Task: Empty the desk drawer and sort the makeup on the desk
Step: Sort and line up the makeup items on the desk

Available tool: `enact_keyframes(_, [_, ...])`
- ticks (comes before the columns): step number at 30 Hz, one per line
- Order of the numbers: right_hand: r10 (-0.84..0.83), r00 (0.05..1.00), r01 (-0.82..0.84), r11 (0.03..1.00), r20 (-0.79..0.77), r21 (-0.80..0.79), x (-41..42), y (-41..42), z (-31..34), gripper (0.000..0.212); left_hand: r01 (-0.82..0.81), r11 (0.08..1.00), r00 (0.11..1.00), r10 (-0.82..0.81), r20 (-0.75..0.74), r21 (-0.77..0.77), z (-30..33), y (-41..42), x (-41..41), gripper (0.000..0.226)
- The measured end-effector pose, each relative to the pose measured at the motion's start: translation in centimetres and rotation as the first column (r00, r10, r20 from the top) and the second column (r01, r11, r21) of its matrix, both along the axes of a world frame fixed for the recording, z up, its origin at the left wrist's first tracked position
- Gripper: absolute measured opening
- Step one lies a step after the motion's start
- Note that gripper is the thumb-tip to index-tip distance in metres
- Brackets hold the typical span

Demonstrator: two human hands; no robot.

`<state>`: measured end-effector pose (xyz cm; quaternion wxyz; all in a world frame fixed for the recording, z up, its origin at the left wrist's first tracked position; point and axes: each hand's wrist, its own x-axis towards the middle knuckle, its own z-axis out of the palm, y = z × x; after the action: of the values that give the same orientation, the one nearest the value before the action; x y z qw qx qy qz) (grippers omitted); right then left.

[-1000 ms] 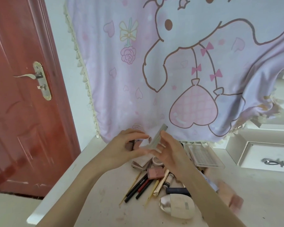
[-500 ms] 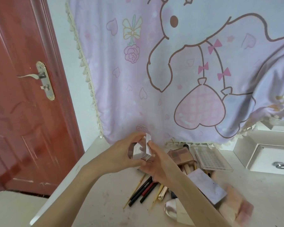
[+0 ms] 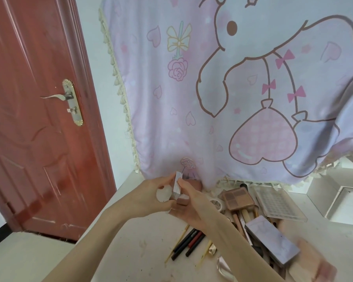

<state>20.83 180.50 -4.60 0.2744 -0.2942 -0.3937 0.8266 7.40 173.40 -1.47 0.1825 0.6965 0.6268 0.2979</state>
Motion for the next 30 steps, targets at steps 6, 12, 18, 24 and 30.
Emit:
enact_keyframes(6, [-0.081,0.995,0.079,0.996,-0.062,-0.032,-1.2,-0.1,-0.5,0.041,0.01,0.999,0.999,-0.008,-0.046,0.041,-0.9,0.1,0.4,0.061])
enact_keyframes(12, [-0.088,0.992,0.081,0.994,-0.092,-0.08,-1.8,-0.5,-1.6,0.027,0.034,0.999,0.996,-0.034,-0.082,0.002,-1.6,0.2,-0.4,0.06])
enact_keyframes(18, [-0.024,0.996,0.017,0.997,-0.09,-0.074,-3.3,-1.1,-2.7,0.03,0.011,0.999,0.998,-0.013,-0.054,-0.05,-2.3,-0.5,-2.4,0.071])
enact_keyframes(24, [-0.025,0.996,0.01,0.984,-0.085,-0.177,-5.0,-0.8,-4.0,0.036,0.061,0.991,0.998,-0.06,0.007,-0.119,-2.5,-0.2,-4.7,0.056])
enact_keyframes(30, [-0.189,0.974,0.142,0.937,-0.122,-0.32,-5.5,2.8,-4.2,0.022,-0.38,0.916,0.925,0.378,0.043,0.126,-7.5,4.0,-9.5,0.031])
